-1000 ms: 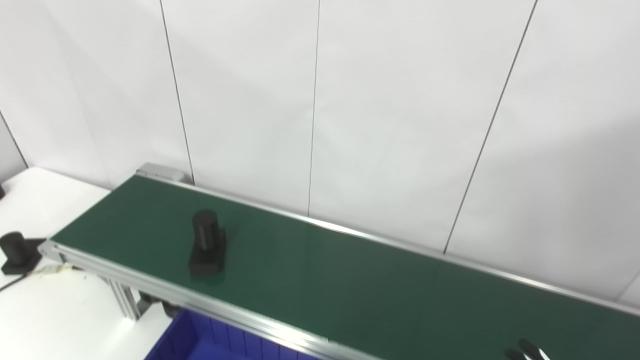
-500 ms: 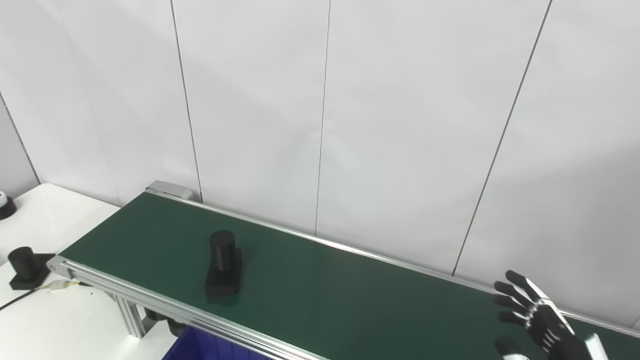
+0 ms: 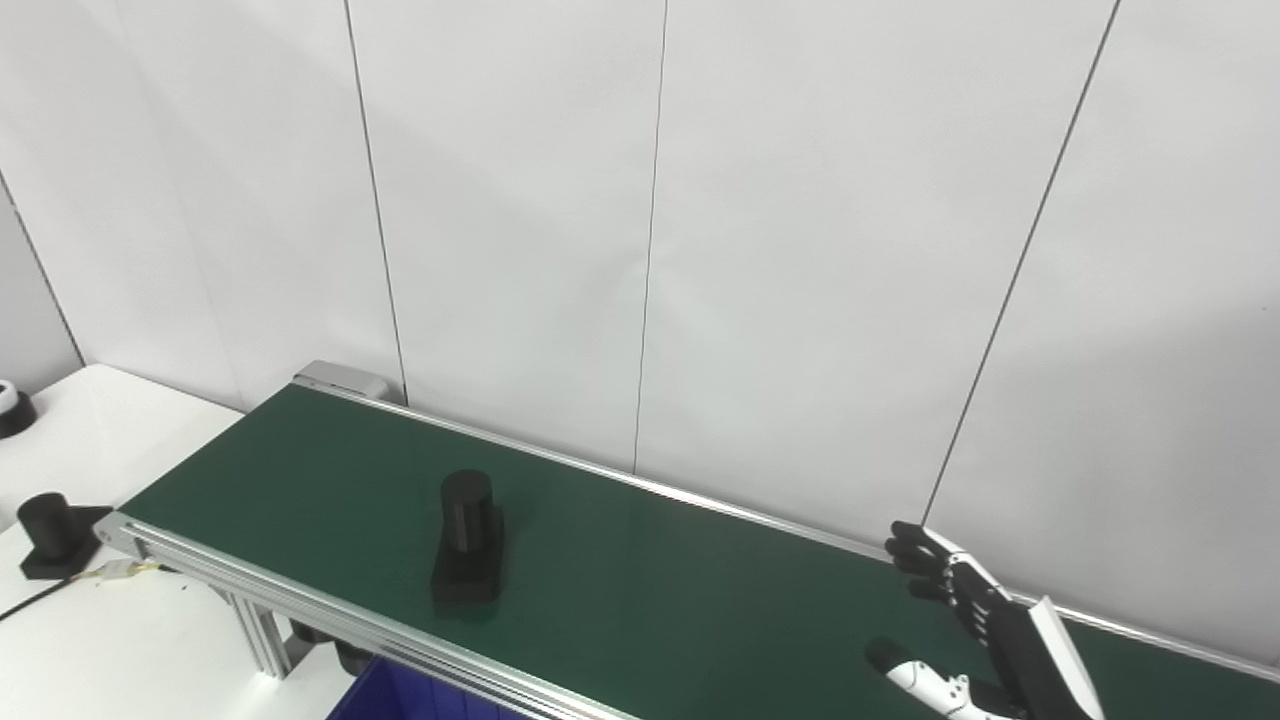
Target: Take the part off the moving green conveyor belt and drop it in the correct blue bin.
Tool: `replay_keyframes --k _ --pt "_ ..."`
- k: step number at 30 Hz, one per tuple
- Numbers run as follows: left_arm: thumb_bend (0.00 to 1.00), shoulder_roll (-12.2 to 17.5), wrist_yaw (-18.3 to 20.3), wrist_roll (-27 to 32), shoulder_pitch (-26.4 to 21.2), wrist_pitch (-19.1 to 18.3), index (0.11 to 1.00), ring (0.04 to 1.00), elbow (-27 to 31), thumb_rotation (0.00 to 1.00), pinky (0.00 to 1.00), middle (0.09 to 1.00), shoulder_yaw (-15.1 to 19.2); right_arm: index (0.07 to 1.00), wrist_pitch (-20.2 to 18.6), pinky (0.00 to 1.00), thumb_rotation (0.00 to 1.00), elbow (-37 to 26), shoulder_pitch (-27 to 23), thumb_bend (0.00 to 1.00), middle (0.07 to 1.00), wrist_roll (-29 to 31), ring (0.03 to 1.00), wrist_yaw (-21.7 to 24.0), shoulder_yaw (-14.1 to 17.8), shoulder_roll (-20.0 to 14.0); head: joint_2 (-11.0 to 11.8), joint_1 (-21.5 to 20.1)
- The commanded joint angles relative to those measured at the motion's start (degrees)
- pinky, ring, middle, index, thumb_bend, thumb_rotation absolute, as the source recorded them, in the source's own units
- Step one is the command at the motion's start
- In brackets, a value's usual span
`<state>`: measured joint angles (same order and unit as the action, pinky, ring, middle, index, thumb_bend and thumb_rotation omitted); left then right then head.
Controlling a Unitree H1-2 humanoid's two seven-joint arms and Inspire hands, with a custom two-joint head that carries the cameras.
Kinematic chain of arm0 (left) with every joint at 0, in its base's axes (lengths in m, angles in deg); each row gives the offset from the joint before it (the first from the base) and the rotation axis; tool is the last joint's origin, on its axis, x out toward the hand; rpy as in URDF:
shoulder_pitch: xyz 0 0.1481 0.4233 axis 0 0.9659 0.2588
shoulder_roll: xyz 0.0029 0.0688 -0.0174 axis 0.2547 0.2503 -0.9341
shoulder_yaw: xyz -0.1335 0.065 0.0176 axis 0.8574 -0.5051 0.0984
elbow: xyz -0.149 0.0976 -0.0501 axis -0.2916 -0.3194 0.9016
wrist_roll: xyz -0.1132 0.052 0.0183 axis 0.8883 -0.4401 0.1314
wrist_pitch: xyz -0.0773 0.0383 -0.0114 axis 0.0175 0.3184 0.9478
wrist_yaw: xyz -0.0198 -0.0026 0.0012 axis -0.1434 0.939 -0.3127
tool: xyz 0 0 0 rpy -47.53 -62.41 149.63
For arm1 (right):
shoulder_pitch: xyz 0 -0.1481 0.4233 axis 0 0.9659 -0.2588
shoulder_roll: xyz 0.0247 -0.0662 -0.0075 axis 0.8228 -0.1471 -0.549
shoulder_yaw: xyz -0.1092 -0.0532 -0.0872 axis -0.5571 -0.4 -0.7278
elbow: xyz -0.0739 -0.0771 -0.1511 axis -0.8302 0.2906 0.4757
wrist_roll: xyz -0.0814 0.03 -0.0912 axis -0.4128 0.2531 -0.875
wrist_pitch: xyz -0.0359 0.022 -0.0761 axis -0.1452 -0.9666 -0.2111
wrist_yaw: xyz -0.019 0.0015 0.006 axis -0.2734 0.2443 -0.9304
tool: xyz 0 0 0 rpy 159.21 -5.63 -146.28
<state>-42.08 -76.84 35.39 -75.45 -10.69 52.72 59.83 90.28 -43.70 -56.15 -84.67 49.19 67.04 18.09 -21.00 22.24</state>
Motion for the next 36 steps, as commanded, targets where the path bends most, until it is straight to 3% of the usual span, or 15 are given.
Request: replay_keyframes --k 1,15,27,36 --pt "0.94 -1.2 -0.5 -1.5 -0.9 2.0 0.788 0.697 1.6 0.34 0.62 0.778 -1.4 0.858 3.0 0.81 0.41 2.3 -4.3 0.7 0.843 0.0 0.852 0.8 -0.5 1.2 -0.3 0.0" --pt "0.92 -1.0 -3.1 -2.3 -1.1 2.0 0.802 0.698 1.8 0.32 0.62 0.783 -4.2 0.864 7.8 0.8 0.43 23.5 -14.7 0.8 0.859 -5.2 0.852 -1.6 -3.6 7.2 -1.7 -1.5" --pt "0.95 -1.0 -3.4 -2.3 -0.4 2.0 0.803 0.701 3.3 0.33 0.62 0.781 -5.1 0.862 10.4 0.82 0.4 37.0 -19.8 0.81 0.863 -7.9 0.865 -4.0 -4.8 12.2 -2.7 -3.1" --pt "0.94 -0.9 -3.9 -2.6 -0.1 2.0 0.79 0.689 4.1 0.3 0.61 0.761 -6.0 0.853 11.2 0.77 0.38 42.8 -21.7 0.84 0.856 -10.4 0.838 -7.5 -5.8 14.8 -3.1 -3.0"
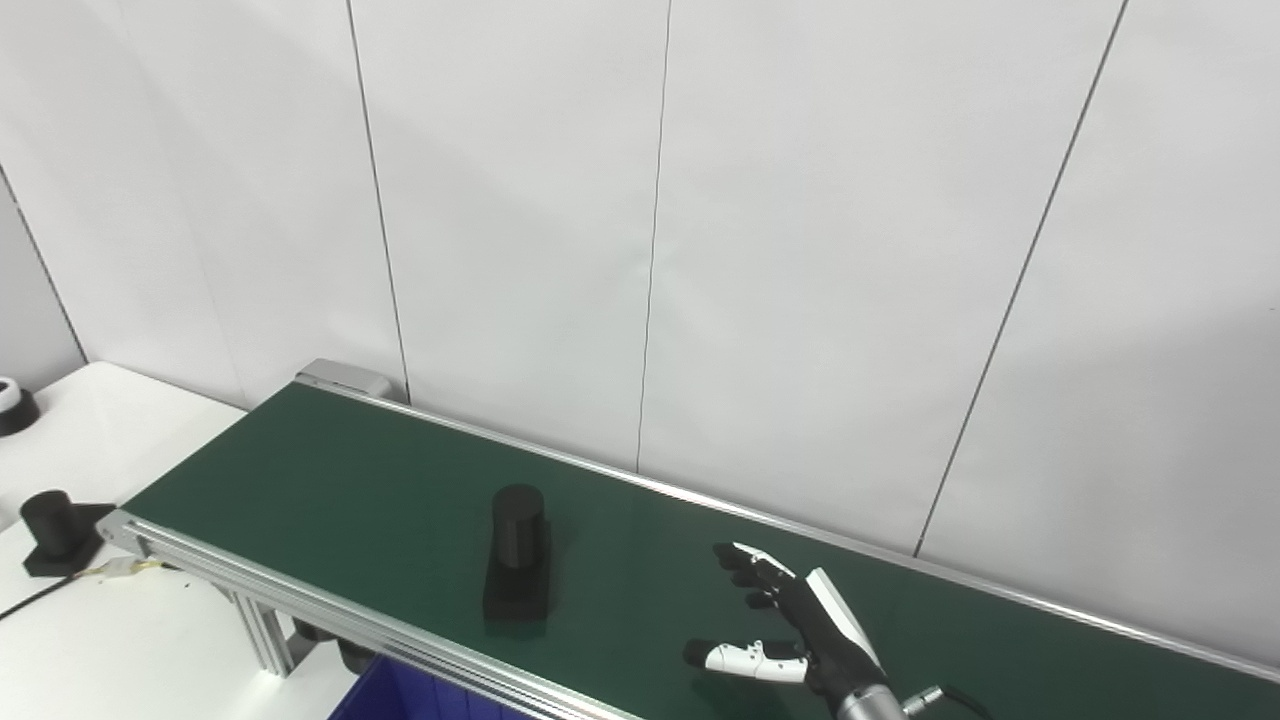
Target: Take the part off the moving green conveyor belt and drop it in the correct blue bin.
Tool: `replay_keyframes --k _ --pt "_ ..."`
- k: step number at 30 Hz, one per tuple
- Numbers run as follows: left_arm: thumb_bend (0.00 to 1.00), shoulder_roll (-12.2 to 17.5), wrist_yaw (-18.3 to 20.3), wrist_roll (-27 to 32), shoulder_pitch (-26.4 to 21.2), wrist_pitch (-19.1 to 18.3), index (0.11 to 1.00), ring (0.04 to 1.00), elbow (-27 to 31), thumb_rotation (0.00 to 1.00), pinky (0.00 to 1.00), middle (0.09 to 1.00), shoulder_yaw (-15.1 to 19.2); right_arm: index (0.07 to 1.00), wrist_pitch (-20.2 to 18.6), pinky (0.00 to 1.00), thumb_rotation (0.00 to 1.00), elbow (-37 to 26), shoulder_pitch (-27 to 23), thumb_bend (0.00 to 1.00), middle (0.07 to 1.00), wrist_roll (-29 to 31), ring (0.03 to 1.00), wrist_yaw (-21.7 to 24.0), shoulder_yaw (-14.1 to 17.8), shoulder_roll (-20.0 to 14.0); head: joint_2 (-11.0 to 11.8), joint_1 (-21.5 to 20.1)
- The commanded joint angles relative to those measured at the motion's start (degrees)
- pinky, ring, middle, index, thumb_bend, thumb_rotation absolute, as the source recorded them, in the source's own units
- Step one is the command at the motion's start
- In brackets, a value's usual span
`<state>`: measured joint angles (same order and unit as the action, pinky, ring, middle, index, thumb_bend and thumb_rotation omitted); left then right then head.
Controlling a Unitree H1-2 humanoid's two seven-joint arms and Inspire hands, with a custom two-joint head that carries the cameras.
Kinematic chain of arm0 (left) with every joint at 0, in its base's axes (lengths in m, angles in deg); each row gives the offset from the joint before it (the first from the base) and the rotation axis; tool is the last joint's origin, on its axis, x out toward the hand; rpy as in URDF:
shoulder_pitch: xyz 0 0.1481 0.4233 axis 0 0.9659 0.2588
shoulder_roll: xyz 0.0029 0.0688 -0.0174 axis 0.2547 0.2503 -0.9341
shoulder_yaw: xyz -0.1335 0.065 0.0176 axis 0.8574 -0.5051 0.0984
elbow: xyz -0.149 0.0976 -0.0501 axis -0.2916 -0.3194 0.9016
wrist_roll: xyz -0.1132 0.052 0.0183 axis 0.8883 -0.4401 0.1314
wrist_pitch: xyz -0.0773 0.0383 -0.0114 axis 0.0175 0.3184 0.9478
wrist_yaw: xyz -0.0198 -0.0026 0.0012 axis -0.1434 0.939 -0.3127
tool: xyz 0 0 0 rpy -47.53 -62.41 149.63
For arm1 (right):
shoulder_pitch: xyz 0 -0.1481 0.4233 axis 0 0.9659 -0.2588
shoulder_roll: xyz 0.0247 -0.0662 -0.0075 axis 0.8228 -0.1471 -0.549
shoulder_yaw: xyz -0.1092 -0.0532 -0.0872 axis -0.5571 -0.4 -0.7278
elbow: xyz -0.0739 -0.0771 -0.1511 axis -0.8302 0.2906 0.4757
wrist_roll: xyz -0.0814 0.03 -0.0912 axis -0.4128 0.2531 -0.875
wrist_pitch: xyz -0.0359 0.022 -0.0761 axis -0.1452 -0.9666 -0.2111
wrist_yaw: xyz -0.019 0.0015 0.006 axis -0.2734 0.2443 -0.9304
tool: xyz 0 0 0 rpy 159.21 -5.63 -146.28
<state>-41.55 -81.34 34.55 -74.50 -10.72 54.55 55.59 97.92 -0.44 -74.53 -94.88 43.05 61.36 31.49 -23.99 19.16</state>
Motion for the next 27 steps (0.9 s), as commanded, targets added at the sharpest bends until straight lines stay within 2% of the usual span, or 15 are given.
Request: replay_keyframes --k 1,5,8,13,17,18,22,24,25,27 --pt "0.94 -1.4 0.3 -2.0 -1.0 2.1 0.787 0.686 2.3 0.29 0.61 0.758 -2.0 0.853 3.7 0.77 0.38 0.0 -3.4 0.84 0.856 -0.4 0.835 -1.7 -0.2 1.6 -0.1 0.1" --pt "0.92 -1.2 -1.5 -2.9 -1.1 2.1 0.777 0.676 2.2 0.26 0.61 0.739 -3.0 0.851 3.9 0.74 0.39 1.2 -4.0 0.86 0.842 -1.3 0.813 -3.0 -0.9 2.4 -0.3 0.0" --pt "0.92 -1.3 -2.0 -2.7 -0.9 2.1 0.77 0.675 2.3 0.25 0.61 0.732 -3.4 0.853 4.0 0.75 0.4 2.3 -4.5 0.86 0.846 -1.9 0.822 -3.6 -1.4 2.9 -0.3 -0.1" --pt "0.94 -1.2 -3.6 -3.1 -0.9 2.1 0.74 0.664 2.4 0.31 0.6 0.715 -4.4 0.855 4.8 0.78 0.38 4.7 -5.6 0.86 0.844 -2.5 0.839 -5.0 -1.8 3.9 -0.3 -0.4" --pt "0.95 -1.0 -5.0 -3.0 -1.1 2.1 0.709 0.638 2.4 0.32 0.57 0.687 -5.4 0.853 4.7 0.8 0.39 6.8 -6.8 0.86 0.86 -2.5 0.861 -6.0 -1.7 4.7 -0.4 -0.3" --pt "0.98 -1.0 -5.5 -3.2 -1.2 2.1 0.705 0.63 2.2 0.36 0.56 0.68 -5.7 0.855 4.7 0.81 0.4 7.1 -6.9 0.86 0.864 -2.4 0.867 -6.1 -1.7 4.8 -0.4 -0.3" --pt "1.0 -1.1 -6.1 -3.5 -1.0 2.1 0.706 0.622 2.3 0.41 0.56 0.676 -6.1 0.853 5.7 0.81 0.41 10.4 -8.6 0.86 0.865 -2.3 0.871 -7.3 -1.5 5.5 -0.3 -0.3" --pt "1.0 -1.0 -8.1 -5.3 -1.2 2.1 0.713 0.603 2.0 0.43 0.54 0.663 -6.9 0.857 5.9 0.81 0.42 12.1 -9.4 0.86 0.868 -2.4 0.87 -7.8 -1.6 5.7 -0.2 -0.2" --pt "1.0 -1.0 -8.1 -5.2 -1.2 2.1 0.713 0.602 2.0 0.43 0.54 0.662 -7.1 0.857 6.0 0.8 0.42 13.0 -9.9 0.86 0.868 -2.5 0.87 -8.2 -1.6 5.8 0.0 -0.2" --pt "0.98 -1.2 -7.9 -4.7 -0.9 2.1 0.724 0.619 2.2 0.36 0.54 0.689 -7.2 0.858 6.2 0.81 0.42 14.4 -10.5 0.86 0.868 -2.4 0.87 -8.6 -1.5 6.0 0.2 0.0"
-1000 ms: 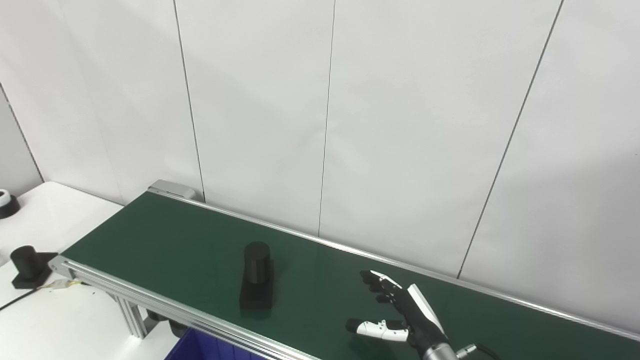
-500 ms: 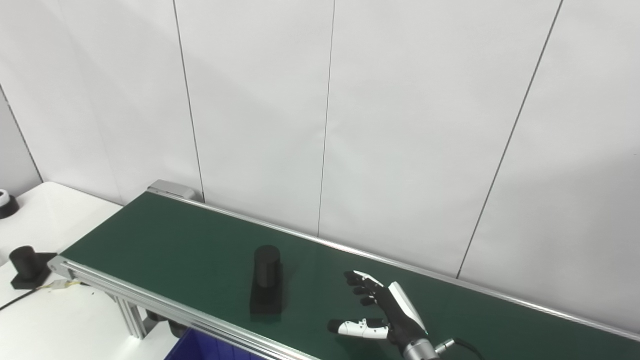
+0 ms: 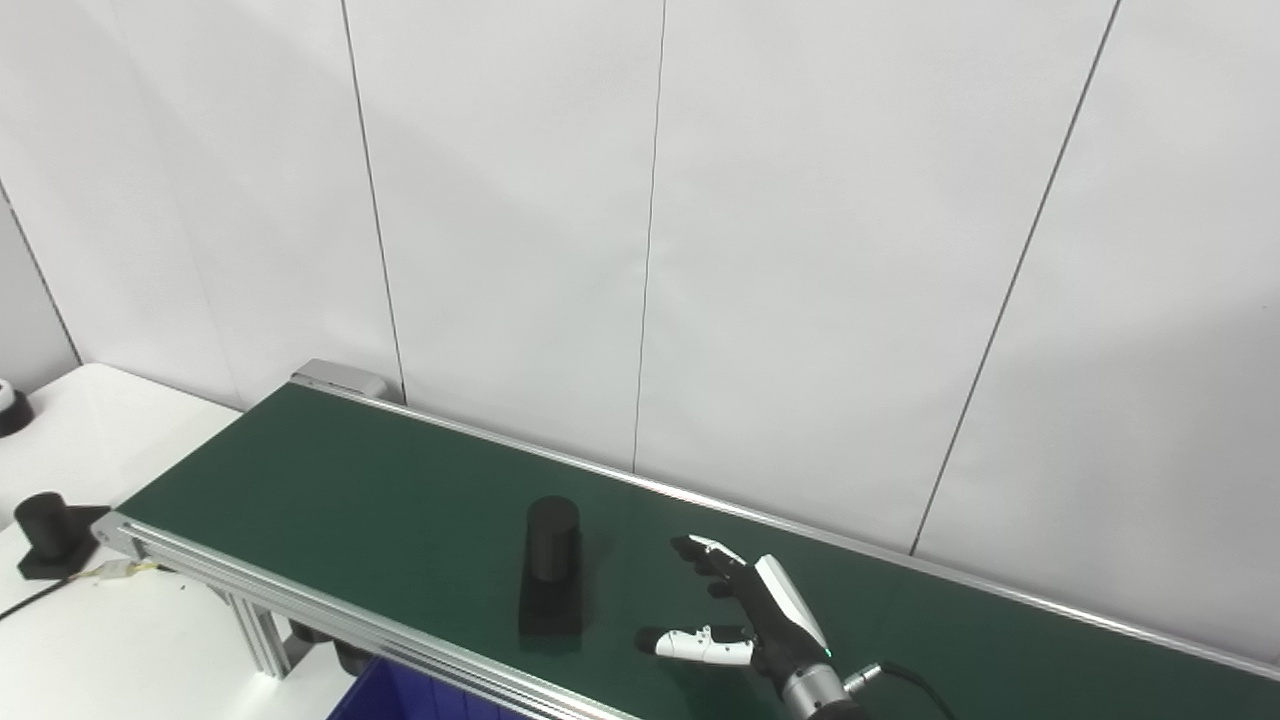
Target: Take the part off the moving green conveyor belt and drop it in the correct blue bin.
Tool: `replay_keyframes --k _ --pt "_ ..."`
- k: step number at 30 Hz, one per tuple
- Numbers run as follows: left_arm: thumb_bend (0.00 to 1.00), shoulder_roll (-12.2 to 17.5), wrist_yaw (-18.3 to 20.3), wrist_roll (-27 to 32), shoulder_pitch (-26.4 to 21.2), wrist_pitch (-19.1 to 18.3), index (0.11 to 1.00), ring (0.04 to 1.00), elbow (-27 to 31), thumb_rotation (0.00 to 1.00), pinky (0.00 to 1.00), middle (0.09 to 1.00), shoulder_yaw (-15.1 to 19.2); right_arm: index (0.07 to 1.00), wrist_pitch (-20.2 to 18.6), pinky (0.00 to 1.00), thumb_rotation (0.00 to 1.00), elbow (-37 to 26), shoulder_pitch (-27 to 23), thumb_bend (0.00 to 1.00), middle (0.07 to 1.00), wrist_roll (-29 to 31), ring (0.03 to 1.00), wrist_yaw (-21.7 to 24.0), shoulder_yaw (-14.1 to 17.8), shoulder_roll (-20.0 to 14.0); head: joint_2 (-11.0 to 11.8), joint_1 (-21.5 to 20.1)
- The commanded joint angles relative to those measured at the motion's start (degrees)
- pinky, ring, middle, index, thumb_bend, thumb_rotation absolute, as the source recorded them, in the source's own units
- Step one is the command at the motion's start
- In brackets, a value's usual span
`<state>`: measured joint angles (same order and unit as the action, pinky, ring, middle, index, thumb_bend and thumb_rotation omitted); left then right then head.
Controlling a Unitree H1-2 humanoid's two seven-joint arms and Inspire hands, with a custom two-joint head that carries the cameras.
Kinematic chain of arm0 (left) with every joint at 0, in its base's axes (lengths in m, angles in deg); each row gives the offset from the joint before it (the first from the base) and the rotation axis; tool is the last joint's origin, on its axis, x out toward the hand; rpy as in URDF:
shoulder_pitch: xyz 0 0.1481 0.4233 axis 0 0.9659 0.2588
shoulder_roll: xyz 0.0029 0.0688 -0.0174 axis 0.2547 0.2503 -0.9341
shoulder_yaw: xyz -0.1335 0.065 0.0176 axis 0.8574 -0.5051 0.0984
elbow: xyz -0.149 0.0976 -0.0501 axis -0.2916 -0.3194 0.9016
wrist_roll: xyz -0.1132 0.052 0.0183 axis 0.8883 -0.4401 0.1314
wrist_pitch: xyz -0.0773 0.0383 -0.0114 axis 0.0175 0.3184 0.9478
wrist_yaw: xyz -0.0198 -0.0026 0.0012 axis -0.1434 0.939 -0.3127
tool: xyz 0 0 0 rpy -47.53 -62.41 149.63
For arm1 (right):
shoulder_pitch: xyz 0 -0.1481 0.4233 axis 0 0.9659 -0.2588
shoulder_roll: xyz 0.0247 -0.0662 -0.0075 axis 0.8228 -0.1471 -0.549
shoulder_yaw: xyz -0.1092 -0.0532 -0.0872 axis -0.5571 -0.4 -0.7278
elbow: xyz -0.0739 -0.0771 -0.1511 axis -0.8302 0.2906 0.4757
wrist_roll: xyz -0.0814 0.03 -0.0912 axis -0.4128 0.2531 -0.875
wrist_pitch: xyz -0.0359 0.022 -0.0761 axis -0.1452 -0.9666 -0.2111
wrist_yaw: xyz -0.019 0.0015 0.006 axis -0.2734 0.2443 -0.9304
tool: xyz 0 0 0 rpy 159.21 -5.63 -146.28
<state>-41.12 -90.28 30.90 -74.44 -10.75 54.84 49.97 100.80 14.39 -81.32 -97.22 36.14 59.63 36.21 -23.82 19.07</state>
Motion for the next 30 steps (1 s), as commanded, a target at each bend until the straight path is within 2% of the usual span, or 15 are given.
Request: replay_keyframes --k 1,4,7,9,10,12,15,19,23,25,26,28,30 --pt "0.98 -1.8 1.1 -0.8 -0.8 2.1 0.724 0.622 2.0 0.35 0.54 0.693 -1.7 0.858 3.3 0.81 0.42 0.2 -4.0 0.86 0.868 0.0 0.87 -1.8 0.2 1.4 0.0 0.2" --pt "0.99 -2.0 1.5 -0.2 -0.4 2.1 0.713 0.624 2.5 0.38 0.55 0.698 -1.8 0.864 3.3 0.82 0.42 1.8 -5.0 0.86 0.876 0.3 0.877 -1.7 0.3 1.6 -0.1 0.1" --pt "0.97 -2.3 2.0 0.8 -0.1 2.1 0.713 0.631 2.9 0.31 0.55 0.7 -2.0 0.866 3.4 0.83 0.42 2.9 -5.9 0.86 0.871 0.5 0.876 -1.6 0.5 1.6 -0.1 0.1" --pt "0.92 -2.6 2.2 1.0 0.2 2.1 0.722 0.66 3.1 0.14 0.57 0.722 -2.0 0.865 3.8 0.82 0.41 3.9 -6.5 0.87 0.864 1.0 0.869 -1.6 0.9 1.8 -0.3 0.1" --pt "0.91 -2.7 2.2 1.1 0.3 2.1 0.717 0.666 3.2 0.1 0.58 0.723 -2.0 0.865 4.0 0.82 0.4 4.5 -6.9 0.87 0.867 1.3 0.873 -1.6 1.2 2.0 -0.4 0.2" --pt "0.92 -2.8 2.7 1.4 0.6 2.1 0.703 0.678 3.6 0.13 0.58 0.734 -2.1 0.858 3.8 0.77 0.38 5.6 -7.6 0.87 0.855 1.5 0.848 -1.7 1.6 2.2 -0.5 0.3" --pt "0.95 -3.2 4.1 2.4 1.1 2.1 0.666 0.661 4.1 0.13 0.57 0.723 -2.2 0.851 3.9 0.78 0.38 6.8 -8.3 0.88 0.845 1.5 0.842 -2.0 1.8 2.4 -0.8 0.6" --pt "0.96 -3.6 4.9 2.6 1.6 2.1 0.669 0.631 4.4 0.12 0.54 0.711 -2.4 0.852 4.1 0.79 0.39 7.6 -8.6 0.88 0.842 1.4 0.84 -2.2 1.7 2.5 -1.0 0.8" --pt "0.98 -3.8 3.7 0.8 1.8 2.1 0.722 0.66 4.4 0.08 0.55 0.739 -3.2 0.852 3.6 0.78 0.4 8.4 -8.8 0.88 0.841 1.0 0.838 -2.8 1.4 2.9 -1.1 1.3" --pt "0.98 -3.7 3.2 -0.6 1.7 2.1 0.778 0.68 4.3 0.15 0.57 0.77 -3.7 0.849 3.4 0.78 0.39 8.8 -9.0 0.88 0.84 0.8 0.835 -3.0 1.3 3.2 -1.1 1.5" --pt "0.99 -3.8 2.9 -1.2 1.7 2.1 0.797 0.711 4.3 0.13 0.59 0.798 -4.0 0.848 3.3 0.78 0.39 8.9 -9.1 0.88 0.841 0.7 0.836 -3.1 1.2 3.3 -1.1 1.7" --pt "1.0 -4.0 2.9 -1.0 1.9 2.1 0.801 0.722 4.4 0.21 0.61 0.801 -4.5 0.847 3.2 0.78 0.39 9.1 -9.2 0.88 0.846 0.5 0.843 -3.3 1.0 3.5 -1.2 1.9" --pt "1.0 -4.3 3.6 -0.8 2.4 2.1 0.804 0.712 4.6 0.14 0.6 0.795 -4.3 0.846 3.3 0.78 0.39 9.2 -9.2 0.88 0.845 0.5 0.841 -3.4 0.9 3.7 -1.4 1.9"
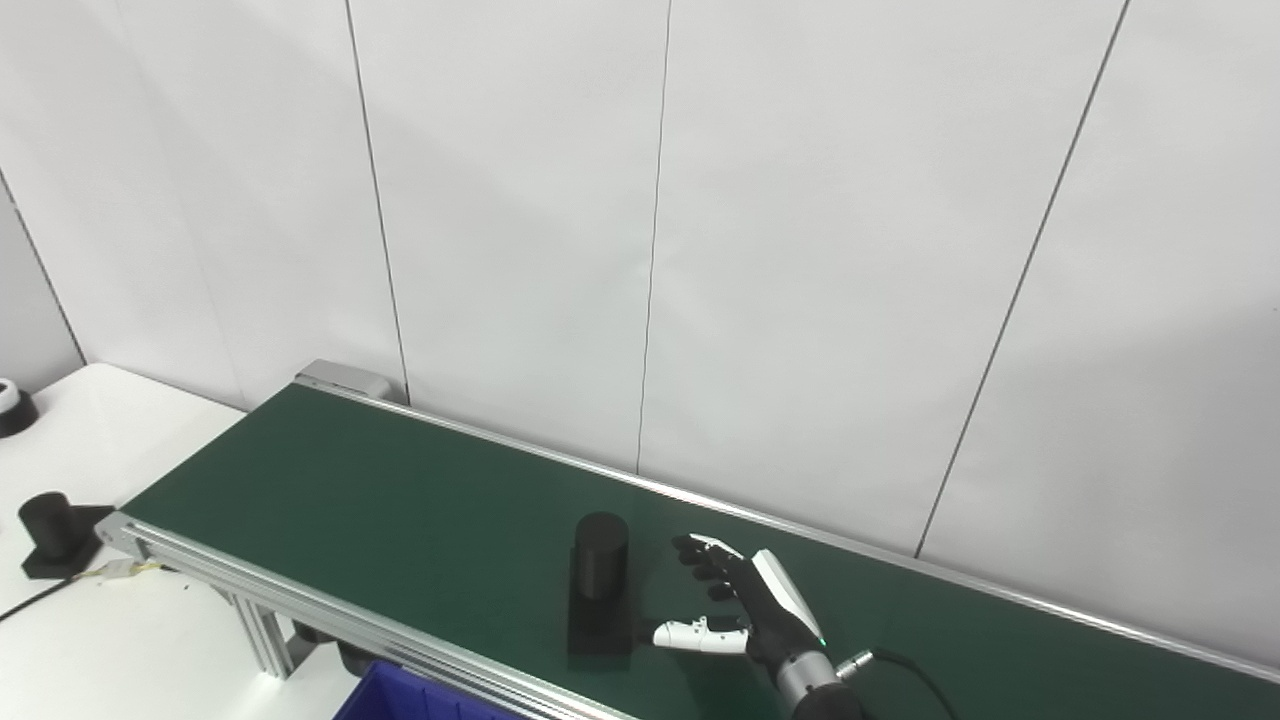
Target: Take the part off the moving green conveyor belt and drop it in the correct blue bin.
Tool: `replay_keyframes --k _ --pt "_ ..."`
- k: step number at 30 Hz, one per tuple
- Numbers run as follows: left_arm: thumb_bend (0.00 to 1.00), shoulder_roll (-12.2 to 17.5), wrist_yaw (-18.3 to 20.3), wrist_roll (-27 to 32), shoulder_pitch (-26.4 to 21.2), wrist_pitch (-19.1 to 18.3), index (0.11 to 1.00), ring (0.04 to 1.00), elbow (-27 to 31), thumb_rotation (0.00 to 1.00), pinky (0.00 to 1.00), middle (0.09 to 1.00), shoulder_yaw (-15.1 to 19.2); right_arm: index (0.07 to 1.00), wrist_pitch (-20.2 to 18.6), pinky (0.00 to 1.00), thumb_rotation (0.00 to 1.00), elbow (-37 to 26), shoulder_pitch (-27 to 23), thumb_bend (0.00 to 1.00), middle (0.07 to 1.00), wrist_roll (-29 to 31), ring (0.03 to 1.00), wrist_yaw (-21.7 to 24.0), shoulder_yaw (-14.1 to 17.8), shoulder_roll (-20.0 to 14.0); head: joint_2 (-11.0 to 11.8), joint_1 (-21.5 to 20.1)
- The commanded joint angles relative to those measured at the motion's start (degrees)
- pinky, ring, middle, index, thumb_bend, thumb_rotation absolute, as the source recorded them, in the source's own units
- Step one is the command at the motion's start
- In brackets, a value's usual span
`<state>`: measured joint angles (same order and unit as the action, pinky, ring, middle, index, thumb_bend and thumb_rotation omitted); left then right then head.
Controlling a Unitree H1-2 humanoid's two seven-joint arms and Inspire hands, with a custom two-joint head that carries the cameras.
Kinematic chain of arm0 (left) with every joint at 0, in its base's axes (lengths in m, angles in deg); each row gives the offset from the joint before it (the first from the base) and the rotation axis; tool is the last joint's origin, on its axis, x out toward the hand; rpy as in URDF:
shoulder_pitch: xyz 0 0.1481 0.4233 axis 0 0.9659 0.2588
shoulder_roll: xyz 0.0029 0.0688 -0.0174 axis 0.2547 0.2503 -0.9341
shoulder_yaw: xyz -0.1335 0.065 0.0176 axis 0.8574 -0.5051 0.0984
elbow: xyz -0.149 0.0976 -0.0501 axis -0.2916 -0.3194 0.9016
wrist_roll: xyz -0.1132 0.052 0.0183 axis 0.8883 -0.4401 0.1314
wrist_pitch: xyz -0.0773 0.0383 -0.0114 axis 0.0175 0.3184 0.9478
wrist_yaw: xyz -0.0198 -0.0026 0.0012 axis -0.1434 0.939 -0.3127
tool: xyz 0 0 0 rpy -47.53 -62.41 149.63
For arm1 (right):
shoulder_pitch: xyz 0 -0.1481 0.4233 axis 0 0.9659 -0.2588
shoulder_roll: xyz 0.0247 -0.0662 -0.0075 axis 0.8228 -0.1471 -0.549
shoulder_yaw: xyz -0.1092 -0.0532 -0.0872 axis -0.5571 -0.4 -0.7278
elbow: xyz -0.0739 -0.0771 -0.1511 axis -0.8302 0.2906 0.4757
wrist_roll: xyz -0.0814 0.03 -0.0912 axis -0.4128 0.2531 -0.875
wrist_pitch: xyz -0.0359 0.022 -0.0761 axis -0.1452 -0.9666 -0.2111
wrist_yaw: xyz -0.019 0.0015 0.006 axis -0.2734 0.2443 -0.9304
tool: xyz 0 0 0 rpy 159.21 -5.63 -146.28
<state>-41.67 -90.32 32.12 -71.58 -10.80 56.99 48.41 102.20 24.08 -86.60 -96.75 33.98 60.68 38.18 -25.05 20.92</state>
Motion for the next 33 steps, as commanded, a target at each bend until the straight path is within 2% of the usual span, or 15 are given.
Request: replay_keyframes --k 1,4,5,7,10,13,15,18,21,25,29,32,33 --pt "1.0 -3.9 4.0 -2.0 -0.2 2.1 0.804 0.712 2.6 0.14 0.6 0.795 -2.5 0.846 2.0 0.78 0.39 -0.4 -3.9 0.88 0.844 0.0 0.84 -1.3 -0.1 1.8 -0.2 0.1" --pt "1.0 -4.4 5.2 -1.1 0.5 2.1 0.801 0.711 3.2 0.12 0.6 0.793 -2.3 0.845 1.8 0.77 0.38 -0.6 -3.8 0.88 0.843 -0.1 0.834 -1.3 -0.2 2.0 -0.4 0.3" --pt "1.0 -4.8 5.2 -1.3 0.8 2.1 0.821 0.723 3.3 0.05 0.61 0.813 -2.1 0.845 1.9 0.77 0.38 -0.5 -3.7 0.88 0.842 -0.1 0.831 -1.3 -0.2 2.0 -0.5 0.3" --pt "1.0 -5.4 5.3 -1.9 1.2 2.1 0.833 0.737 3.3 0.01 0.62 0.823 -1.7 0.845 2.2 0.77 0.38 -0.7 -3.5 0.88 0.844 -0.1 0.832 -1.2 -0.2 1.9 -0.6 0.4" --pt "1.0 -6.2 6.4 -3.1 2.6 0.4 0.837 0.758 4.8 0.02 0.64 0.841 -0.8 0.848 2.3 0.78 0.38 -0.5 -3.4 0.88 0.856 -0.4 0.842 -1.4 -0.5 2.0 -0.8 0.6" --pt "1.0 -7.0 5.8 -4.9 3.1 1.6 0.798 0.746 4.6 0.06 0.62 0.822 -0.6 0.846 2.1 0.77 0.4 -0.7 -3.2 0.87 0.853 -0.7 0.838 -1.5 -0.8 2.0 -0.9 0.8" --pt "1.0 -7.5 6.1 -5.4 3.5 1.6 0.805 0.777 4.6 0.06 0.65 0.835 -0.4 0.844 2.1 0.76 0.4 -1.1 -3.0 0.87 0.852 -0.7 0.835 -1.4 -0.9 1.9 -1.1 0.9" --pt "1.0 -7.9 7.3 -5.1 4.7 0.5 0.842 0.772 5.9 0.03 0.64 0.851 -0.2 0.842 2.3 0.76 0.39 -1.1 -2.9 0.87 0.853 -0.5 0.837 -1.2 -0.9 1.9 -1.2 0.9" --pt "1.0 -8.4 7.5 -5.0 5.3 1.8 0.833 0.763 6.1 0.0 0.63 0.845 -0.3 0.842 2.2 0.76 0.39 -1.5 -2.7 0.87 0.847 -0.5 0.831 -1.0 -0.9 1.8 -1.7 1.0" --pt "1.0 -9.3 7.9 -4.9 7.0 -0.2 0.845 0.786 7.8 0.02 0.66 0.864 -0.4 0.839 2.2 0.76 0.36 -1.8 -2.3 0.87 0.832 -0.2 0.817 -0.6 -0.8 1.9 -2.0 1.1" --pt "1.0 -9.4 8.4 -5.5 7.5 0.5 0.838 0.816 8.2 0.01 0.69 0.874 -0.7 0.841 2.4 0.77 0.34 -1.9 -2.0 0.87 0.837 -0.2 0.826 -0.4 -0.9 2.0 -2.4 1.1" --pt "1.0 -9.7 8.8 -5.1 7.7 1.4 0.816 0.79 7.9 0.01 0.67 0.85 -0.8 0.843 2.4 0.78 0.33 -1.9 -1.8 0.87 0.841 -0.3 0.833 -0.5 -1.0 2.0 -2.7 1.2" --pt "1.0 -9.8 8.9 -5.1 7.9 1.1 0.811 0.746 8.0 0.0 0.63 0.824 -0.7 0.84 2.3 0.78 0.31 -1.9 -1.8 0.86 0.84 -0.3 0.833 -0.5 -1.0 2.1 -2.7 1.2"
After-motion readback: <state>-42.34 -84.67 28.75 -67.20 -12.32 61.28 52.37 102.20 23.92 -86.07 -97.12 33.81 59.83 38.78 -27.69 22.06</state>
